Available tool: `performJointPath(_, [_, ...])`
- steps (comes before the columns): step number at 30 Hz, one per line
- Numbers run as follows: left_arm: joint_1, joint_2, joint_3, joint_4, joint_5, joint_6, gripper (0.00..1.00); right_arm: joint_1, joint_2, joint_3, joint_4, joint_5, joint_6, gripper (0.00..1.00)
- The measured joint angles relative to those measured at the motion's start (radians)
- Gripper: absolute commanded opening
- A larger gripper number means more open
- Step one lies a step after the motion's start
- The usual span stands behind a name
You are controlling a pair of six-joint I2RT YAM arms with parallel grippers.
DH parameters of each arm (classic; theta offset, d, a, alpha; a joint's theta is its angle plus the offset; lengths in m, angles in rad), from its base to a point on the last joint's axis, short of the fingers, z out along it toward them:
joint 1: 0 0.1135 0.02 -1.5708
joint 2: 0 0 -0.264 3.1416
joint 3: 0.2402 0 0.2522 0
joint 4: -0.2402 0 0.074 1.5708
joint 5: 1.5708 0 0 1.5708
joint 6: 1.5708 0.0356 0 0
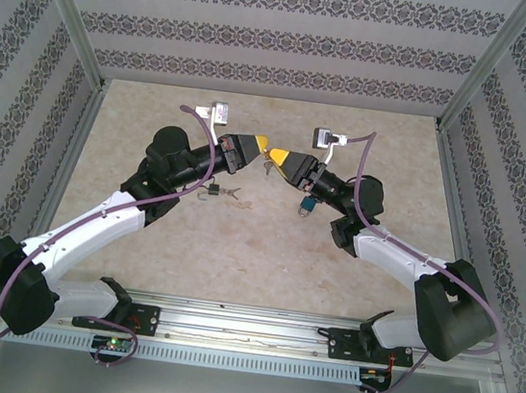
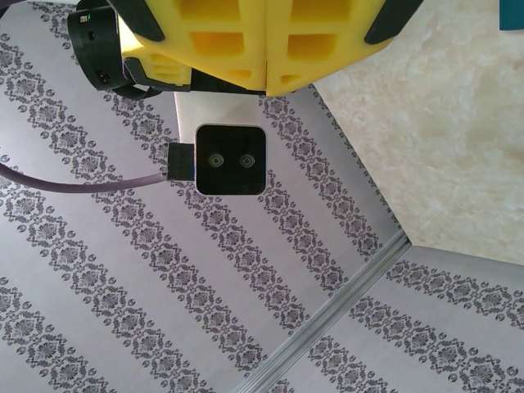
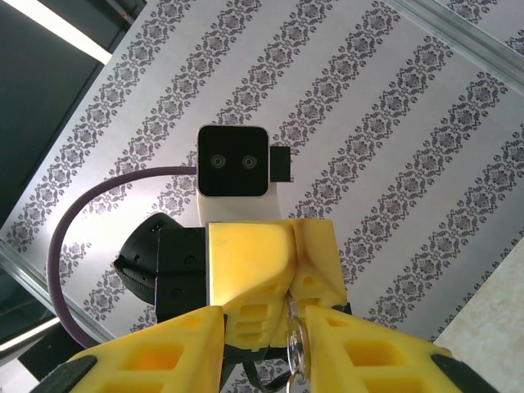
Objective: Unlock with the key
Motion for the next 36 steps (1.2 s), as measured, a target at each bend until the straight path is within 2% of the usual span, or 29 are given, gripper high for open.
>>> performJointPath(6, [0.0,0.0,0.0,0.0,-0.004,0.0,0.0,0.01,0.012,0.006,-0.002,-0.013,0.0,0.41])
performJointPath(10, [0.0,0.0,0.0,0.0,-0.004,0.0,0.0,0.014,0.015,0.006,-0.008,-0.018,-0.003,0.31])
performJointPath(20, [0.0,-0.001,0.0,0.0,-0.009,0.0,0.0,0.014,0.018,0.006,-0.016,-0.022,-0.012,0.17])
performJointPath(23, [0.0,-0.003,0.0,-0.001,-0.009,0.001,0.0,0.014,0.019,0.006,-0.022,-0.021,-0.015,0.15])
performJointPath(28, [0.0,-0.006,0.0,-0.001,-0.012,0.001,0.0,0.014,0.021,0.005,-0.023,-0.021,-0.019,0.02])
performJointPath(36, [0.0,-0.007,0.0,-0.004,-0.015,0.001,0.0,0.014,0.021,0.002,-0.023,-0.021,-0.026,0.0])
